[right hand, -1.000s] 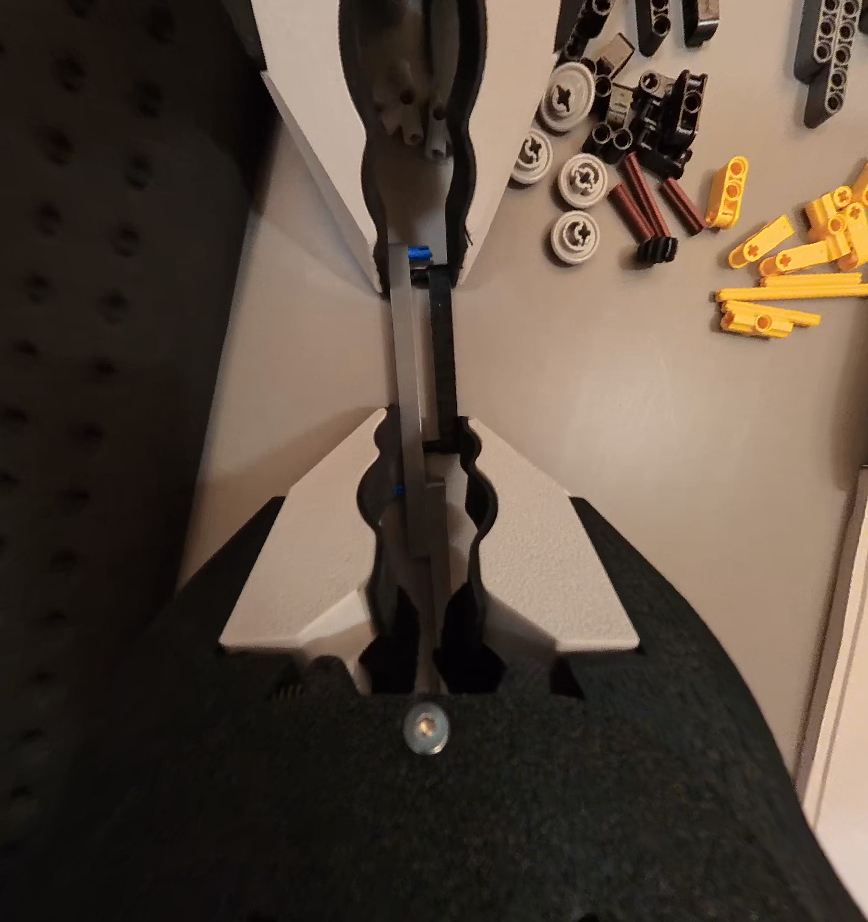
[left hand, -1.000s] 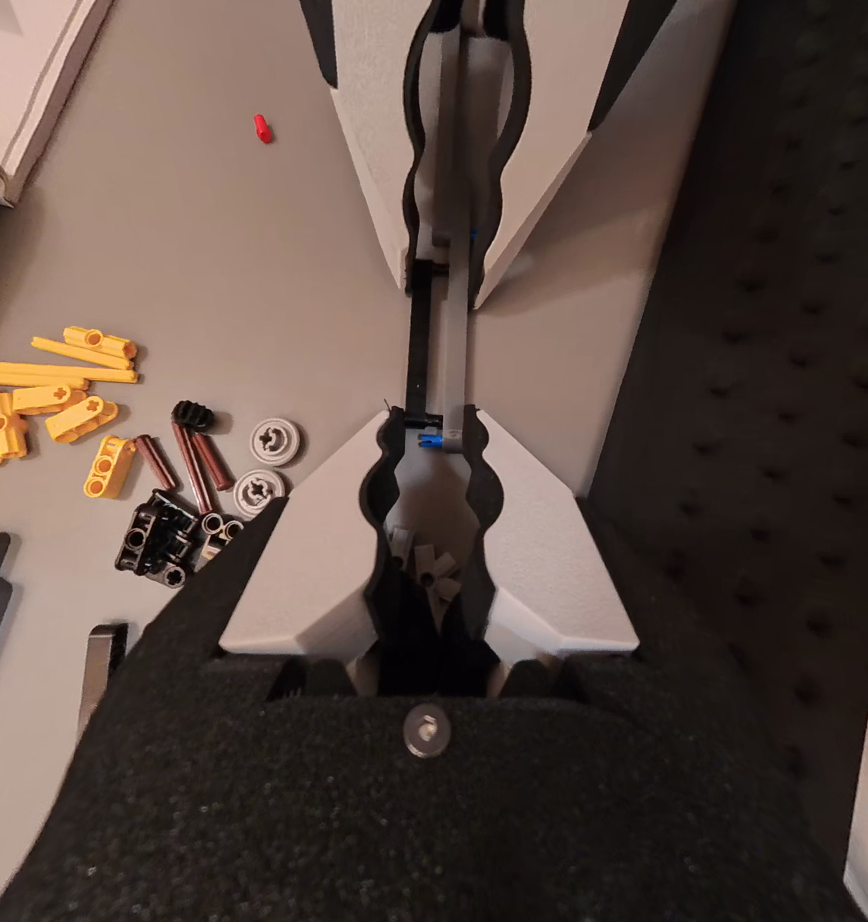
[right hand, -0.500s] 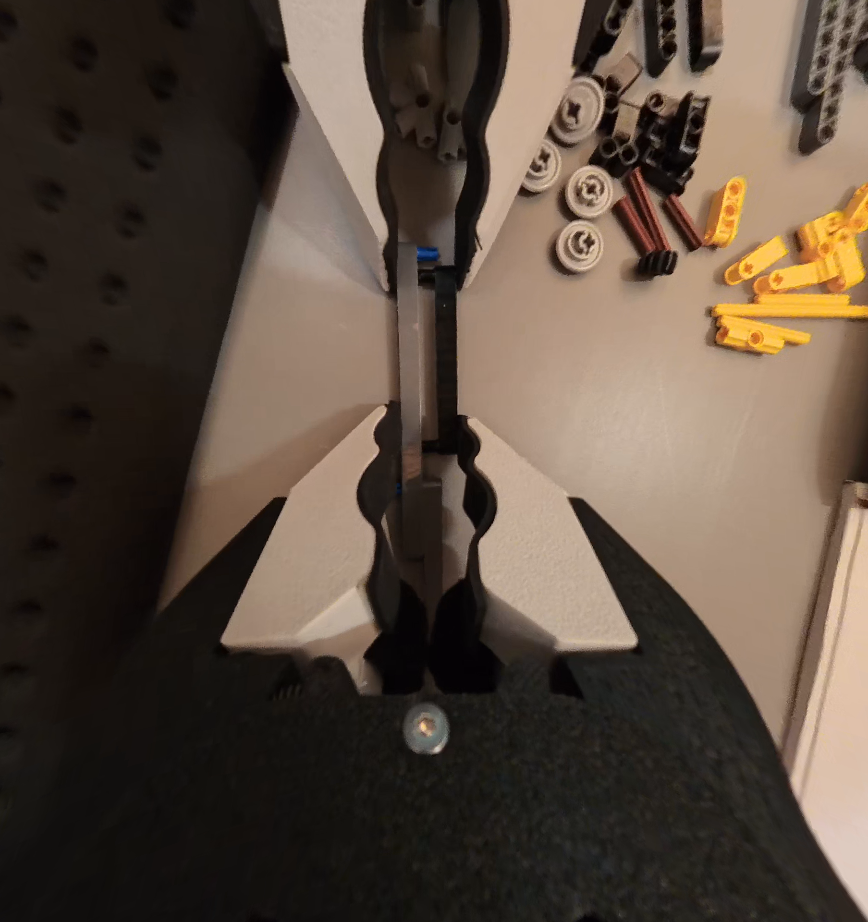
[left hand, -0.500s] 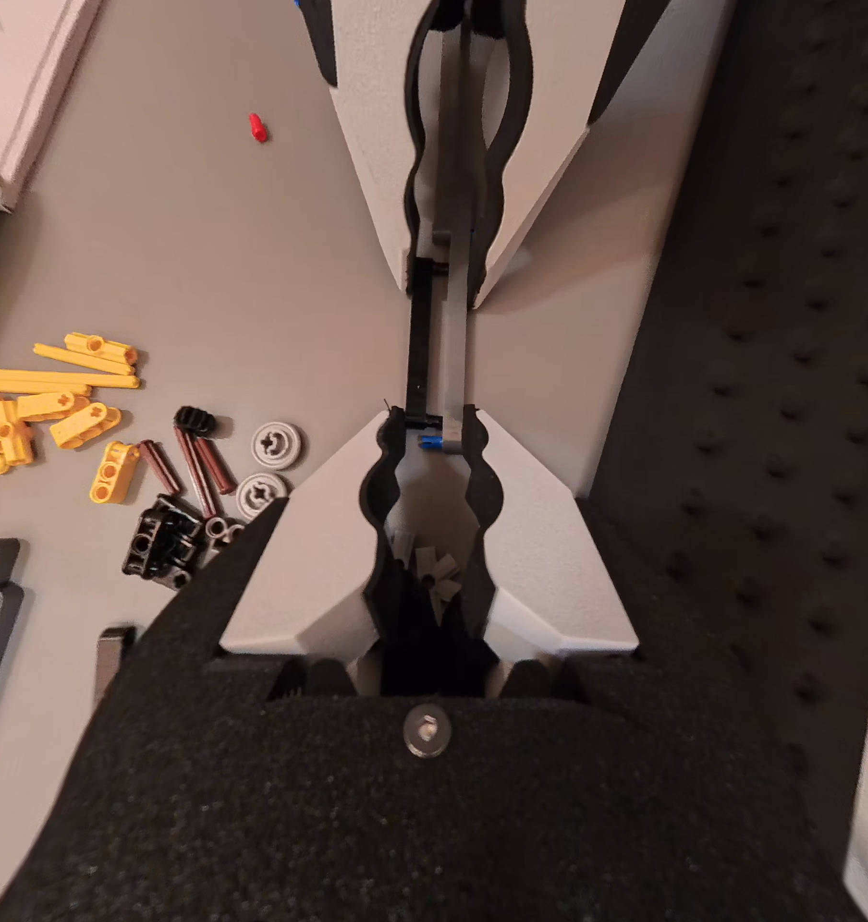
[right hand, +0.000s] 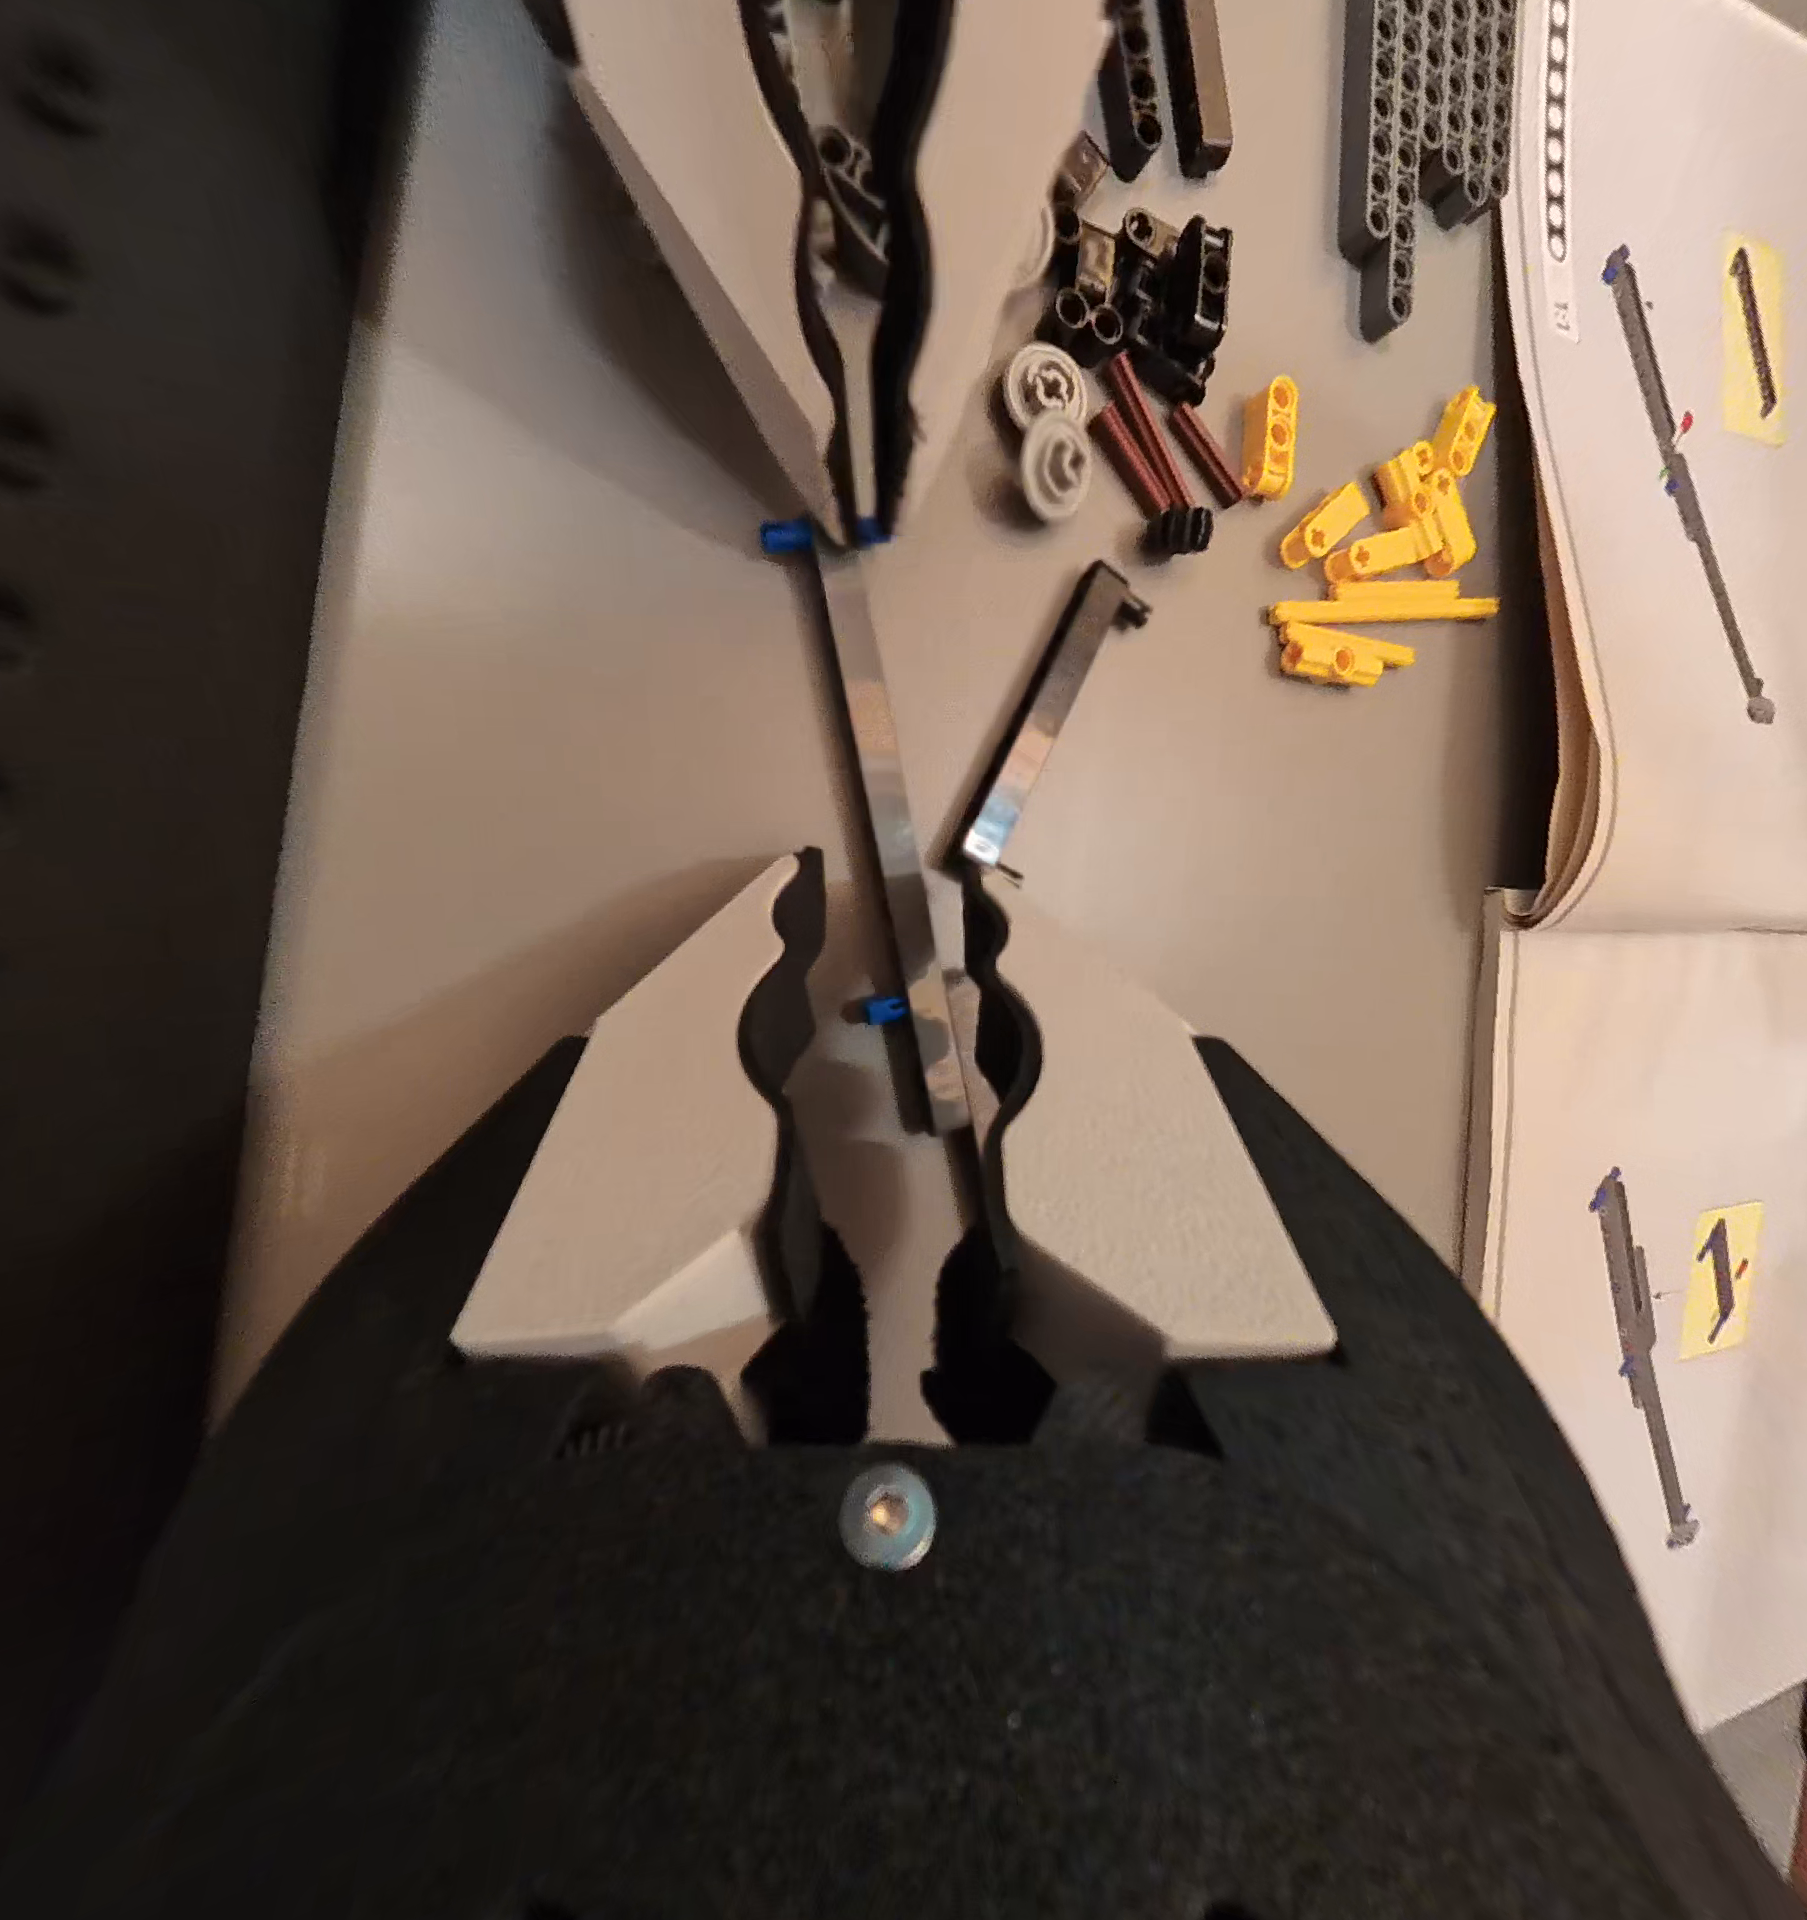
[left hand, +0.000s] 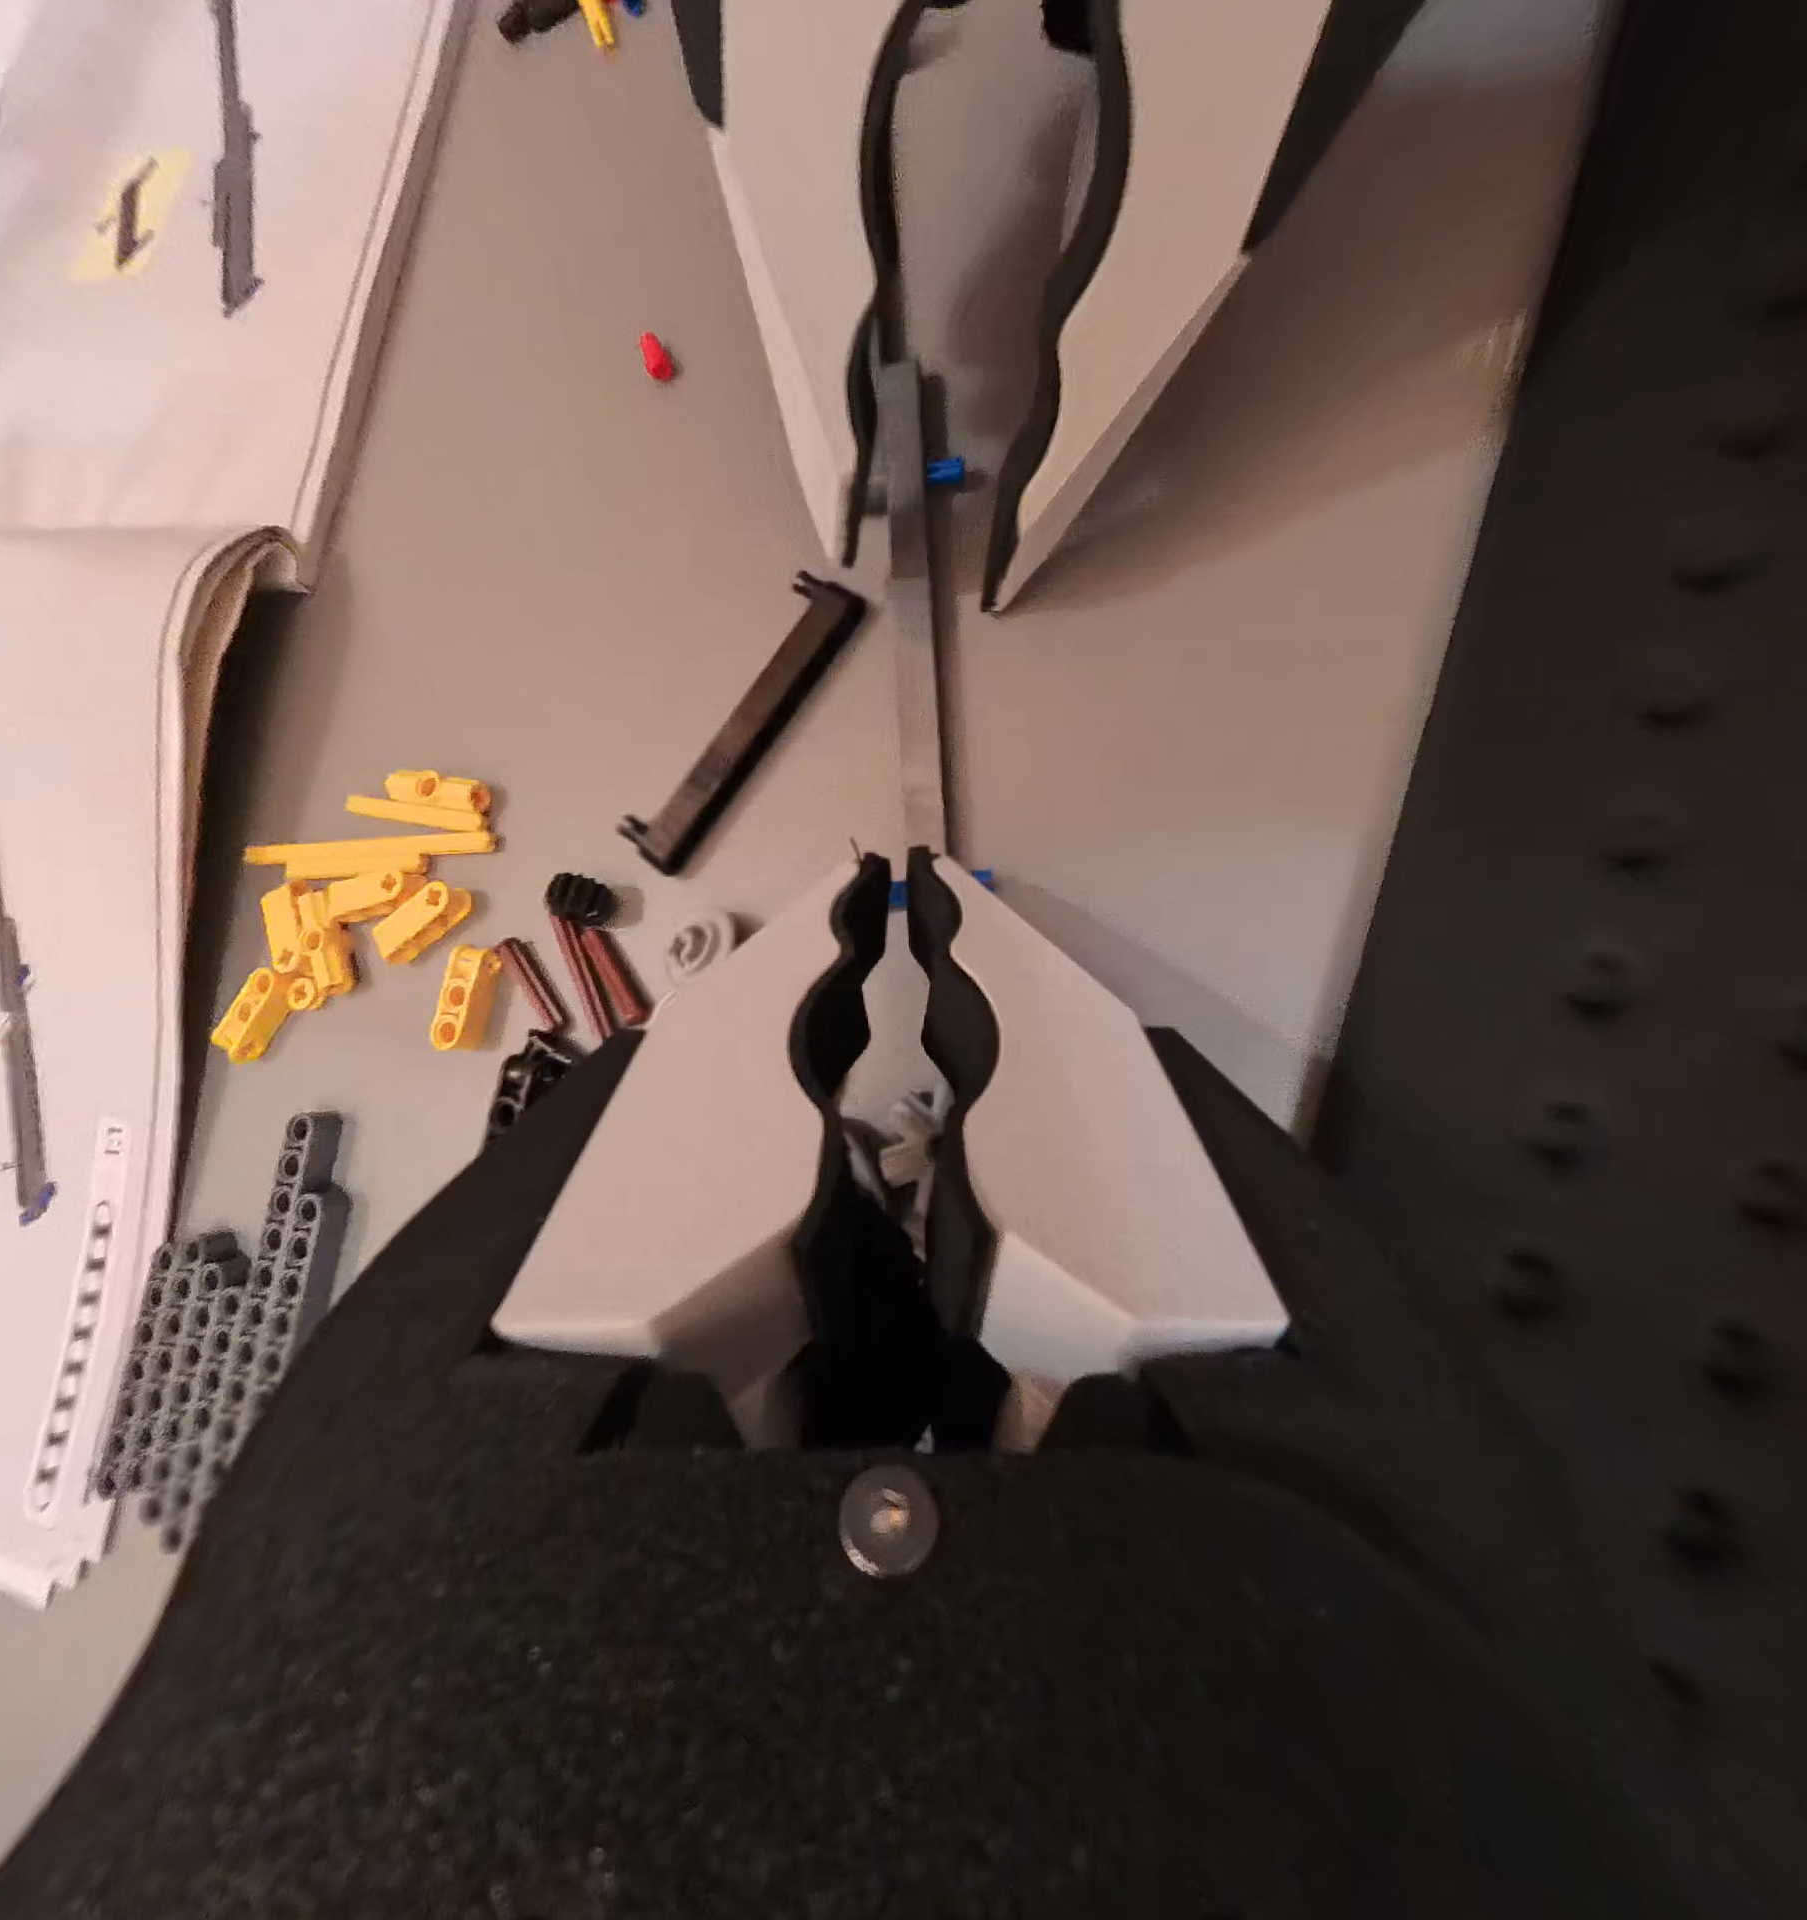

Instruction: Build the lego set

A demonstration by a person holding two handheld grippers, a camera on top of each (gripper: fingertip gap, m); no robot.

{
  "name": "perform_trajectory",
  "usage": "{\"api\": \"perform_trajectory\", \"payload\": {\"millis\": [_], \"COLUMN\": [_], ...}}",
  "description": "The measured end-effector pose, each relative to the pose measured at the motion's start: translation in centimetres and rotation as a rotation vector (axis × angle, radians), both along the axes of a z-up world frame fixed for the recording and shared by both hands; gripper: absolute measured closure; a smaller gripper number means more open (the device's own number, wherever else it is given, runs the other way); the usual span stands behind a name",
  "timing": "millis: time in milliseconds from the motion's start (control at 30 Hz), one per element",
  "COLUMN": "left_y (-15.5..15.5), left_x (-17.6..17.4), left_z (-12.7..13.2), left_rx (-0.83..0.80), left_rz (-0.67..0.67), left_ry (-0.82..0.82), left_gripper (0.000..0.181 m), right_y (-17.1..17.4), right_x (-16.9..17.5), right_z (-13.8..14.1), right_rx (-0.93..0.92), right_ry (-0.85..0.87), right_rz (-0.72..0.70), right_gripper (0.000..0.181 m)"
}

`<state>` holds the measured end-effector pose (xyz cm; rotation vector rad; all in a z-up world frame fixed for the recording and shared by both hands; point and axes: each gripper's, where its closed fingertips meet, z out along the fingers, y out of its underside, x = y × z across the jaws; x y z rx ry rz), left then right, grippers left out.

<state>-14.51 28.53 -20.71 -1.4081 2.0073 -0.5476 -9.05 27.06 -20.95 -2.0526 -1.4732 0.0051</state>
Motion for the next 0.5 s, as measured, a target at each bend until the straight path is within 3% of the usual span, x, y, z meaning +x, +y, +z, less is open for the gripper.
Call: {"api": "perform_trajectory", "payload": {"millis": [133,267,433,500], "left_y": [-0.5,0.2,3.2,4.0], "left_x": [-0.1,-0.1,0.8,1.2], "left_z": [0.0,0.9,1.9,2.0], "left_rx": [-0.049,-0.095,-0.052,0.011], "left_rz": [-0.004,0.042,0.094,0.070], "left_ry": [0.000,-0.031,-0.067,-0.064], "left_gripper": [0.177,0.160,0.158,0.157], "right_y": [-0.3,1.9,3.1,3.6], "right_x": [0.0,0.6,-1.5,-1.6], "right_z": [1.1,2.5,0.2,-0.5], "right_rx": [-0.046,-0.096,-0.282,-0.246], "right_ry": [0.110,0.268,0.298,0.239], "right_rz": [-0.014,-0.115,-0.146,-0.150], "right_gripper": [0.156,0.156,0.156,0.161]}}
